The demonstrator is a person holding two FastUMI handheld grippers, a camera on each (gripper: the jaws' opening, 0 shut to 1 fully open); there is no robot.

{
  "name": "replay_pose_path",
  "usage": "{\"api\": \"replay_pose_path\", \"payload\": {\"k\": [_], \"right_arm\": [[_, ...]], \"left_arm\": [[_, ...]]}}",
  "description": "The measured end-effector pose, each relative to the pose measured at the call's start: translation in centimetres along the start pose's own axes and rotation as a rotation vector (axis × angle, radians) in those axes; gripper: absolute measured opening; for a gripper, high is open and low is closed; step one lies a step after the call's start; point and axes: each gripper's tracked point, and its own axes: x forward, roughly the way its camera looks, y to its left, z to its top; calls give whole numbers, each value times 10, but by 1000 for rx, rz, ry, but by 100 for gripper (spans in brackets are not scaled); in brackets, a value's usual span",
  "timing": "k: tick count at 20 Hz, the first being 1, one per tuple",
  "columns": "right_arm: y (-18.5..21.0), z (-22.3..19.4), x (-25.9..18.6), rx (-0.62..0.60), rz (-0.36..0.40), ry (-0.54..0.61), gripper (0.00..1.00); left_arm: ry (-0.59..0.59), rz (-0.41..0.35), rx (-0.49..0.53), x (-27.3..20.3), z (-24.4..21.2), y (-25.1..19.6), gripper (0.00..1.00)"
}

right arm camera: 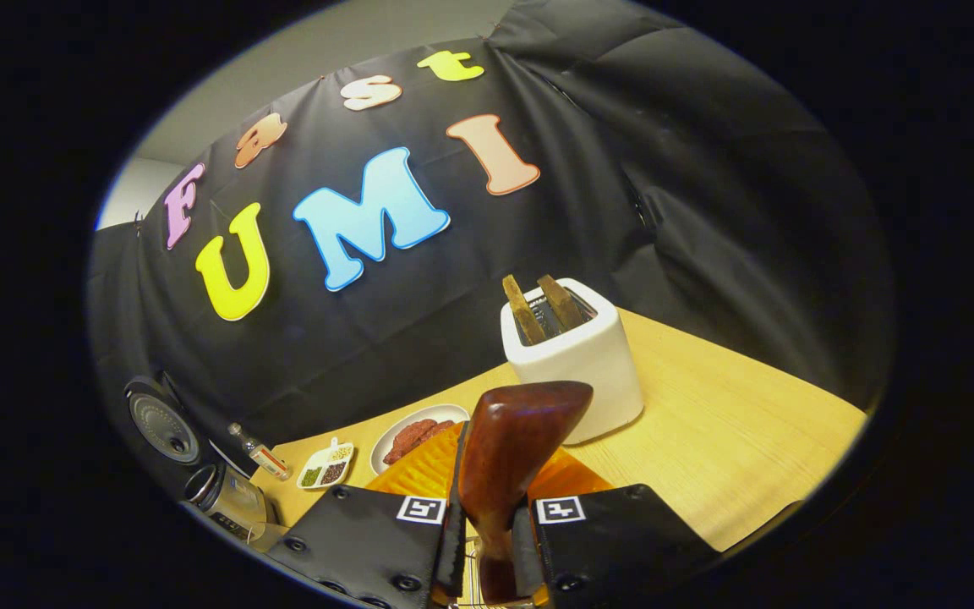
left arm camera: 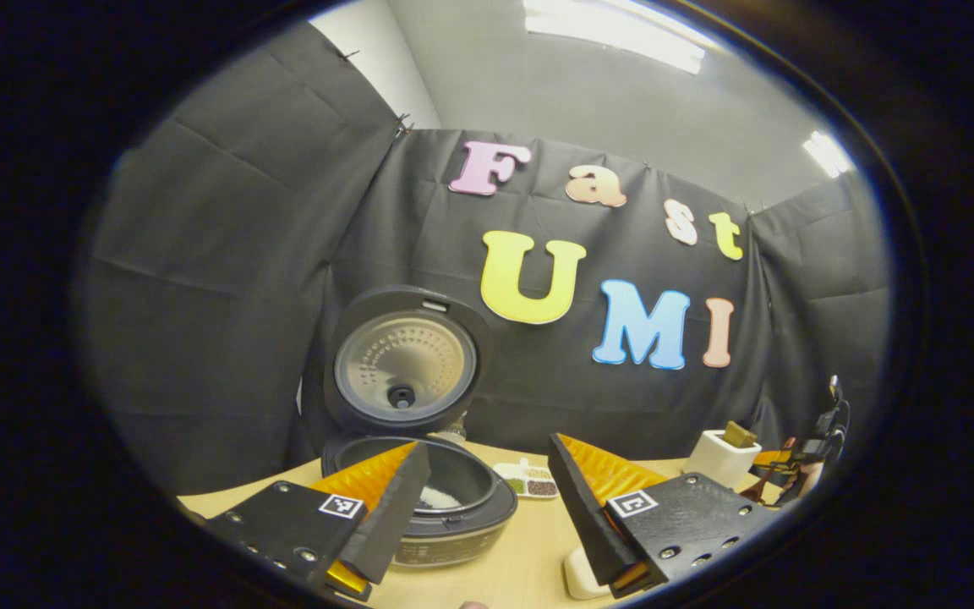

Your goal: Close the left gripper, press the button to open the rice cooker; take a wooden spoon from the chopstick holder with the right hand, scoop a spoonful of rice and pour it into the rice cooker, then put the wooden spoon back into the chopstick holder.

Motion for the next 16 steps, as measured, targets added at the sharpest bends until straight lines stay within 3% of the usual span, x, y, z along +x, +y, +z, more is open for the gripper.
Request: {"api": "replay_pose_path", "payload": {"k": [5, 6, 7, 9, 12, 16], "right_arm": [[-6, 5, -7, 41, -17, -28, 29], [-6, 8, -12, 35, -19, -53, 46], [-5, 14, -18, 24, -18, -78, 55], [-6, 20, -29, -42, -43, -120, 100], [-13, 34, -60, -189, -117, -197, 98], [2, 44, -102, -248, -85, -264, 98]], "left_arm": [[-80, 28, 80, 24, 51, 16, 89], [-102, 42, 96, 32, 65, 20, 88], [-120, 56, 107, 41, 78, 24, 88], [-143, 78, 139, 59, 101, 32, 88], [-141, 127, 156, 90, 122, 50, 87], [-114, 133, 164, 140, 144, 56, 88]]}}
